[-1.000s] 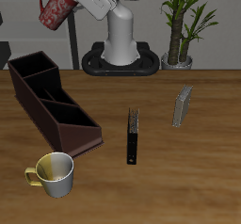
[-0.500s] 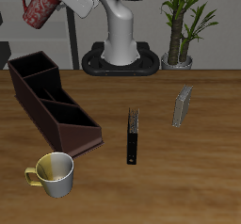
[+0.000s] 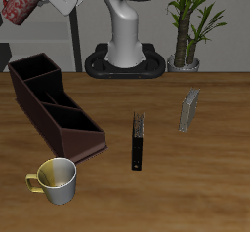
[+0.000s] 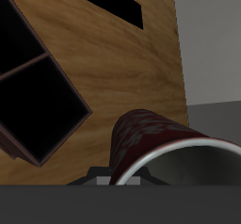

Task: Place the red mug into the right desk caddy's right compartment

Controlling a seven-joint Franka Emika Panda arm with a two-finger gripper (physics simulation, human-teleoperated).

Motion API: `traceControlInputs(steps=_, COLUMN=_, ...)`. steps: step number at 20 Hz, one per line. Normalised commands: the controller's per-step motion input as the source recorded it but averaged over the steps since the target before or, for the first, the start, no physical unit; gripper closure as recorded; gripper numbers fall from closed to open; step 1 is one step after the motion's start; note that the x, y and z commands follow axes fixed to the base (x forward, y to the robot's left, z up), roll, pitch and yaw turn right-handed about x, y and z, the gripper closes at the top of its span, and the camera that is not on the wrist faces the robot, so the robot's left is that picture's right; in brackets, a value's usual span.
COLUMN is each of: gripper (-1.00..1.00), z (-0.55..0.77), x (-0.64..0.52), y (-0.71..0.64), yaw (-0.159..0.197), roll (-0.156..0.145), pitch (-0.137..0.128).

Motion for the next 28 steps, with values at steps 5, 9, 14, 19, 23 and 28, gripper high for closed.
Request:
traceControlInputs(steps=5, gripper=1.00, z=0.00, x=0.26, y=0.00, yaw=-0.029, roll=-0.015, pitch=-0.004)
traceControlInputs(steps=9, gripper=1.00, z=-0.11, x=0.40, y=0.31, yaw=0.058, roll=0.055, pitch=0.027)
traceControlInputs(steps=14, gripper=1.00, z=-0.06, x=0.33, y=0.24, yaw=-0.004, roll=0.039, pitch=0.018)
traceControlInputs(steps=19, gripper=1.00, z=-0.18, x=0.18, y=0.04, yaw=-0.007, roll=0.002, pitch=0.023)
traceControlInputs(steps=23, gripper=1.00, z=-0.22, x=0.04, y=-0.03, yaw=-0.063, roll=-0.017, pitch=0.029)
traceControlInputs(steps=28, gripper=1.00, z=-0.44, x=0.01, y=0.10, yaw=-0.048, roll=0.006, pitch=0.057)
